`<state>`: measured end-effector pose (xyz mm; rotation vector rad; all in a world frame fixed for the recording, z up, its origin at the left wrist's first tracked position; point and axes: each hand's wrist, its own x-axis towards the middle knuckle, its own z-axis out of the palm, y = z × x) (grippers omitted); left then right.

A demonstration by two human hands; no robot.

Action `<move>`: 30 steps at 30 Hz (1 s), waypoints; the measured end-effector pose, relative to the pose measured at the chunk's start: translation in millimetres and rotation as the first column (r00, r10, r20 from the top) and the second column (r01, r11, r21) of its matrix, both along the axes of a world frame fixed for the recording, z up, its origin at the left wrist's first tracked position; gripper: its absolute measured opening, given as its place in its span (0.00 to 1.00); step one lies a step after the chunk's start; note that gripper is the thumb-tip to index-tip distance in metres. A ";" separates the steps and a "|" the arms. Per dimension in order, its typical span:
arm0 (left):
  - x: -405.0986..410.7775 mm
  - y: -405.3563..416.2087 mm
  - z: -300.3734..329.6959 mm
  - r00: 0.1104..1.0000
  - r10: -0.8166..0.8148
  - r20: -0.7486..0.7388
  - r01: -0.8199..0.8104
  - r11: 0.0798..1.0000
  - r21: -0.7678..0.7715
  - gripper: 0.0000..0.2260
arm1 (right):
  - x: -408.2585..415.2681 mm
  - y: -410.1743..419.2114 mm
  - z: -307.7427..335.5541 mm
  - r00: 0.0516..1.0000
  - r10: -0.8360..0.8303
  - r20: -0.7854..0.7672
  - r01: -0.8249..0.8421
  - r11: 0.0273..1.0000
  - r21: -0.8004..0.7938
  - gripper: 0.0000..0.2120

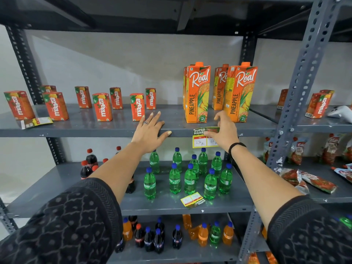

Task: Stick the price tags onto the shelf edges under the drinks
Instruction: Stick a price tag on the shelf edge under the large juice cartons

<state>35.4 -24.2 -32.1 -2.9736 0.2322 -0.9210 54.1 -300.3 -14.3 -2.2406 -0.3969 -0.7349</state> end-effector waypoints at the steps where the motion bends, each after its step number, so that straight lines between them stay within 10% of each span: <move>1: -0.3 -0.4 0.4 1.000 0.005 -0.005 -0.005 1.000 -0.001 0.30 | -0.7 0.6 1.4 1.000 -0.011 0.008 0.012 1.000 -0.028 0.26; 30: -6.9 -4.8 -4.5 0.999 0.039 0.018 -0.038 0.999 -0.017 0.29 | -2.1 -1.8 6.5 0.999 0.006 -0.047 -0.014 0.986 -0.167 0.07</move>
